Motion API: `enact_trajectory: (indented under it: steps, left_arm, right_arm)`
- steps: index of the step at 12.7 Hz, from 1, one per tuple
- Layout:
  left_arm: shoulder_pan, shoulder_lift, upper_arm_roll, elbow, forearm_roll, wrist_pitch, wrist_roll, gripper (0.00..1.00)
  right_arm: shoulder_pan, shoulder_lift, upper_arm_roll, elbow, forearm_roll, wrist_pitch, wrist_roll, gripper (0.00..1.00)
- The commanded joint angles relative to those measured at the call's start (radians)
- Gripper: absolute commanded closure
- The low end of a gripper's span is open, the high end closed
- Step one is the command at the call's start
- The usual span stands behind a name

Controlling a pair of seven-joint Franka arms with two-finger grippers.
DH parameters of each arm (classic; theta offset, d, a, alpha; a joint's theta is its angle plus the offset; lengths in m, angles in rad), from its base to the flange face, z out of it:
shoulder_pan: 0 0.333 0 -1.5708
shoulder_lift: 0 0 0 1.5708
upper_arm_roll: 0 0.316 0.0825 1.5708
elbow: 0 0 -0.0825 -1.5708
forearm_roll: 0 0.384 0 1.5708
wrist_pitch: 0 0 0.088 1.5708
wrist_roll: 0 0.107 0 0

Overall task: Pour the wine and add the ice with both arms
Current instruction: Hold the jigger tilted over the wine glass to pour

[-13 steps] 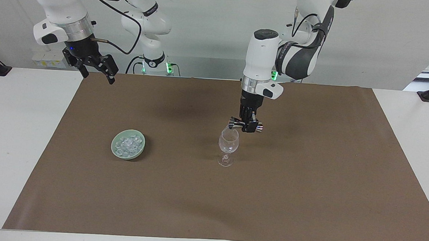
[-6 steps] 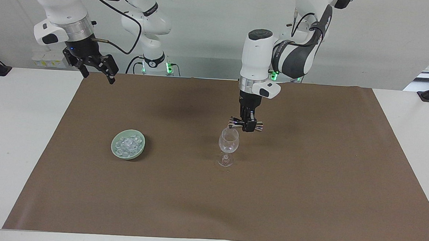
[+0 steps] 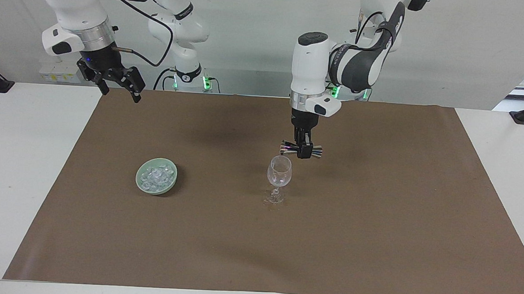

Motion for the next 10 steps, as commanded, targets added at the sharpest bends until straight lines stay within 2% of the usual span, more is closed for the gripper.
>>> enact_trajectory:
  steps: [1, 10]
  left_arm:
    - [-0.021, 0.042, 0.001, 0.068, 0.049, -0.066, -0.02, 1.0]
    - [-0.024, 0.05, -0.013, 0.074, 0.058, -0.074, -0.019, 1.0]
  right_arm:
    - [-0.015, -0.026, 0.008, -0.032, 0.008, 0.016, -0.021, 0.0]
    - [-0.015, -0.026, 0.008, -0.032, 0.008, 0.017, -0.021, 0.0]
